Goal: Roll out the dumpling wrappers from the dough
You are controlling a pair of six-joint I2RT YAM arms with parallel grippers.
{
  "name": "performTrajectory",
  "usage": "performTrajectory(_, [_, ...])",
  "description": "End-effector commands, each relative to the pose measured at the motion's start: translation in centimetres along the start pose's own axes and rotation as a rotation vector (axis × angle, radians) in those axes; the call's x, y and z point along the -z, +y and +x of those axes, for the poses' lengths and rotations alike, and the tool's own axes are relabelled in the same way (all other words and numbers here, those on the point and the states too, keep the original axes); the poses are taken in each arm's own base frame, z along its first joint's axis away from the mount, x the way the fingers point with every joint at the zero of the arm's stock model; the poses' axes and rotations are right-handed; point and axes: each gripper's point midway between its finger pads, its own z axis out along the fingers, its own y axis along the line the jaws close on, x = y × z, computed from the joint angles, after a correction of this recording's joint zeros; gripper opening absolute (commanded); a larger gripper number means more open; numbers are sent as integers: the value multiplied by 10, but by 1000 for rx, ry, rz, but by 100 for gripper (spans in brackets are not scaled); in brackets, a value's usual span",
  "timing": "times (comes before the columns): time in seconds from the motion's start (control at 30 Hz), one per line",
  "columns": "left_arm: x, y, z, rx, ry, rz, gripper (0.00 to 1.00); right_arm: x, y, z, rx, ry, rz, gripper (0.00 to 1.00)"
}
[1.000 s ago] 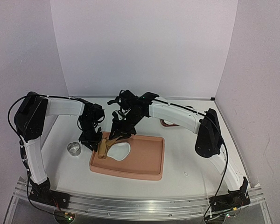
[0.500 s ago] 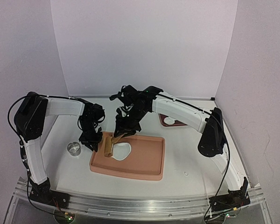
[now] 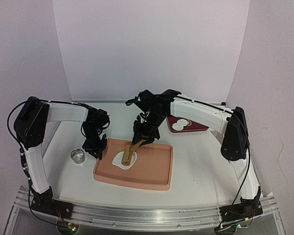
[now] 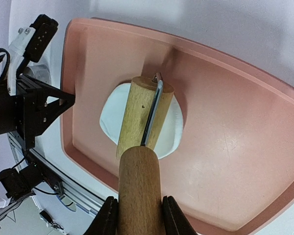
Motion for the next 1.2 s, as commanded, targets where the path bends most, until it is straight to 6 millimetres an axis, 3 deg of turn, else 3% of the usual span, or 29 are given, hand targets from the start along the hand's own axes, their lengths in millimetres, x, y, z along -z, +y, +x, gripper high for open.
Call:
performTrajectory(0.0, [16, -4, 0, -36, -49, 19, 2, 8, -16, -15, -23, -57, 33, 0])
performTrajectory(0.1, [16, -4, 0, -39, -47, 17, 2, -7, -47, -13, -80, -20, 98, 0])
performTrajectory(0.2, [16, -4, -1, -38, -44, 14, 2, -11, -67, -5, -106, 9, 139, 0])
performTrajectory(0.47, [12, -4, -4, -46, -34, 7, 2, -8, -100, 39, -104, 112, 200, 0])
performTrajectory(0.6, [11, -6, -6, -53, -34, 10, 2, -13, -115, 48, -103, 130, 241, 0])
performTrajectory(0.67, [10, -6, -6, -53, -33, 9, 2, -9, -109, 43, -88, 115, 230, 0])
performTrajectory(0.8, [8, -5, -7, -50, -28, 5, 2, 22, -73, 20, -30, 35, 141, 0])
performTrajectory(0.93, [10, -3, -6, -43, -34, -4, 2, 83, -38, 2, 15, -76, 71, 0])
performTrajectory(1.07, [14, -2, -7, -33, -43, -10, 4, 141, -45, -7, -55, -213, 71, 0])
performTrajectory(1.17, [17, -2, -8, -24, -56, -10, 12, 171, -78, -9, -162, -303, 120, 0])
